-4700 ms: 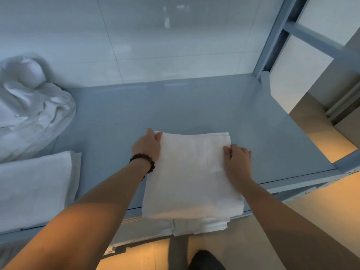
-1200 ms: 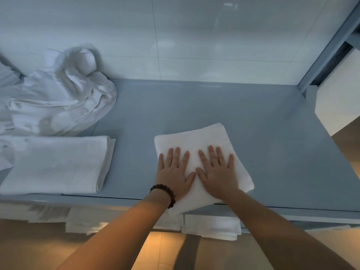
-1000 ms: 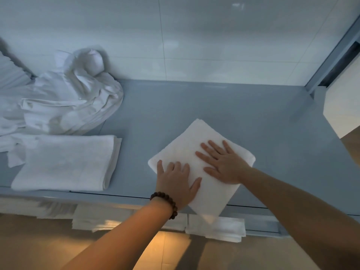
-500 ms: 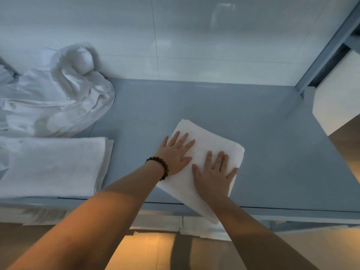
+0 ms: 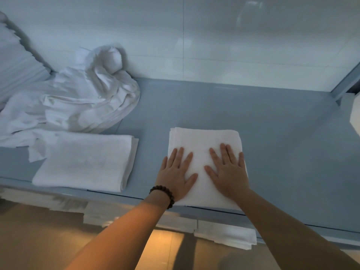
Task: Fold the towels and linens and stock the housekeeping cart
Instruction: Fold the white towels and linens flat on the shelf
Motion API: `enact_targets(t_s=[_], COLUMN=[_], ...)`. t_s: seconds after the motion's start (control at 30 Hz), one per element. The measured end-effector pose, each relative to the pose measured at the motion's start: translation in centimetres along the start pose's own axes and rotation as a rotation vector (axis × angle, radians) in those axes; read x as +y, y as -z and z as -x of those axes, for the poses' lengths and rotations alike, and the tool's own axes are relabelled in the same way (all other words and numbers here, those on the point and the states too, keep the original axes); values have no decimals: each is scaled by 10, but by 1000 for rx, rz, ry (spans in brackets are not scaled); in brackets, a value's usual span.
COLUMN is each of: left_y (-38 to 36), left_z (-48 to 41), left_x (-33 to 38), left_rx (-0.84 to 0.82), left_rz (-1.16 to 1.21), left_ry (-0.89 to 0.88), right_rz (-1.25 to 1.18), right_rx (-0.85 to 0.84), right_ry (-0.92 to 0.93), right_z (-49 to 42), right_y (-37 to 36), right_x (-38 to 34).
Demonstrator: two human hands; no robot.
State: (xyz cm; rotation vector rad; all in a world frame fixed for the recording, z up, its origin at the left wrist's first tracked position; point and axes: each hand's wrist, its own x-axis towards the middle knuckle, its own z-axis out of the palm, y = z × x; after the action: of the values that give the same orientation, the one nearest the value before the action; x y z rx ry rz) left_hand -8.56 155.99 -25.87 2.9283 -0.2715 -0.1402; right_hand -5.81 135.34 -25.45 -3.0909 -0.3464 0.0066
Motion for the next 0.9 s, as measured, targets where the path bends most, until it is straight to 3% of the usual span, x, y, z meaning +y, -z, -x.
enact_targets(t_s=[0.1, 0.4, 0.53, 0.67, 0.77, 0.9], left_y=[-1, 6, 25, 54, 78, 107], left_z=[1, 8, 18, 41, 63, 106], left_x=[-5, 12, 20, 16, 10, 1], left_rx=[-4, -93, -110, -9, 110, 324], left_rz=[13, 10, 194, 595, 672, 738], left_ry=[0, 74, 160, 374, 500, 570], right_rz=[-21, -1, -58, -381, -657, -762], right_rx=[29, -88, -175, -131, -114, -93], right_ry=[-15, -48, -79, -108, -131, -83], right_z=[4, 12, 15, 20, 29, 43], right_y=[-1, 8, 24, 46, 67, 94], right_x=[-5, -7, -18, -29, -41, -57])
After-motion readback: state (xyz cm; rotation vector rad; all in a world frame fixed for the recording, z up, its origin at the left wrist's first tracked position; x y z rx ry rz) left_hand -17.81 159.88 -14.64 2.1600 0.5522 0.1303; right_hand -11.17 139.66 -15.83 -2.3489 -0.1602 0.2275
